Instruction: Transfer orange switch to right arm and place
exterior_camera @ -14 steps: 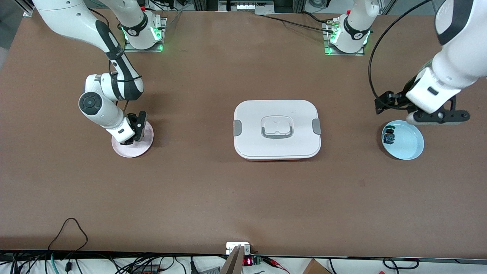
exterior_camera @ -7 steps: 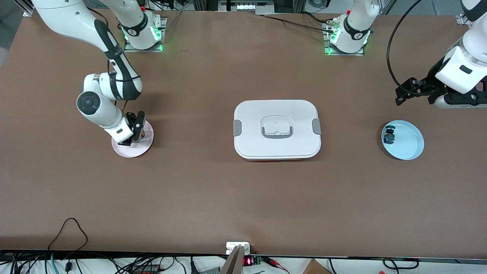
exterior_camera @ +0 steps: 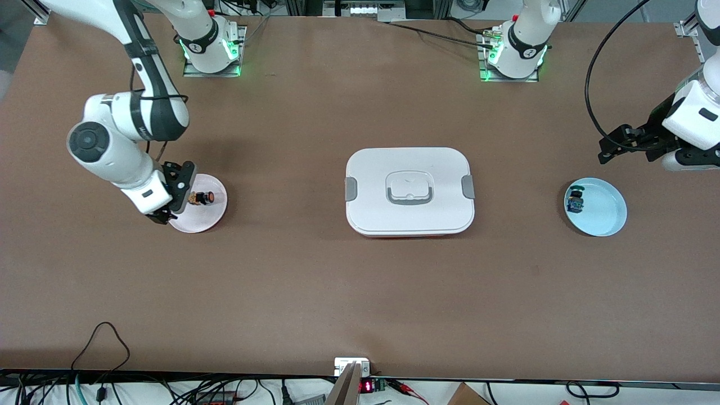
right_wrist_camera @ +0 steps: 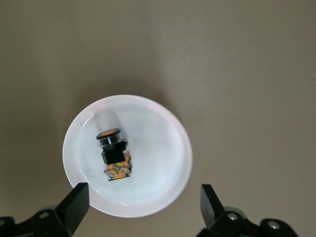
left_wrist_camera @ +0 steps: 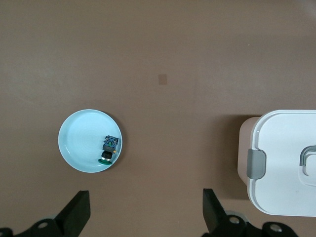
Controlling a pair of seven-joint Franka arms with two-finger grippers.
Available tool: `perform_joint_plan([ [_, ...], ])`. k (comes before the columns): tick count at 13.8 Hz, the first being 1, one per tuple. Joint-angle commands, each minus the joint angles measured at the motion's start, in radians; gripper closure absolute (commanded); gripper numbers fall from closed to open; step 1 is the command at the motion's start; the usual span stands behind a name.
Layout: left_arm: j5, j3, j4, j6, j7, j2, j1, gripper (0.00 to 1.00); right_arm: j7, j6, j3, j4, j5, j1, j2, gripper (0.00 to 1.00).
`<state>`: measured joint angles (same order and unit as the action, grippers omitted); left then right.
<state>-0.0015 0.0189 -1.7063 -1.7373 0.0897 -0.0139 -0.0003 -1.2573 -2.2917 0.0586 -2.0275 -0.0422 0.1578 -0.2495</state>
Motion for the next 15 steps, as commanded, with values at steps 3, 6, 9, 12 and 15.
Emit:
perform_joint_plan([
  [3,0.012,0.013,0.022,0.008,-0.028,0.006,0.003,0.0,0.021,-0.035,-0.008,0.128,0.088,-0.003,0.001,0.0],
  [6,0.012,0.013,0.022,0.008,-0.025,0.006,0.003,0.0,0.1,-0.036,-0.008,0.148,0.154,-0.003,0.022,0.0],
  [9,0.011,0.012,0.022,0.024,-0.025,0.006,0.005,0.0,0.448,0.15,-0.006,0.164,0.154,-0.006,0.061,0.0],
  [12,0.011,0.012,0.022,0.025,-0.025,0.005,0.005,0.0,0.801,0.306,-0.003,0.202,0.145,-0.006,0.073,0.0],
  [15,0.012,0.013,0.027,0.033,-0.025,0.005,0.003,0.0,1.146,0.455,0.0,0.236,0.143,-0.007,0.085,0.0],
])
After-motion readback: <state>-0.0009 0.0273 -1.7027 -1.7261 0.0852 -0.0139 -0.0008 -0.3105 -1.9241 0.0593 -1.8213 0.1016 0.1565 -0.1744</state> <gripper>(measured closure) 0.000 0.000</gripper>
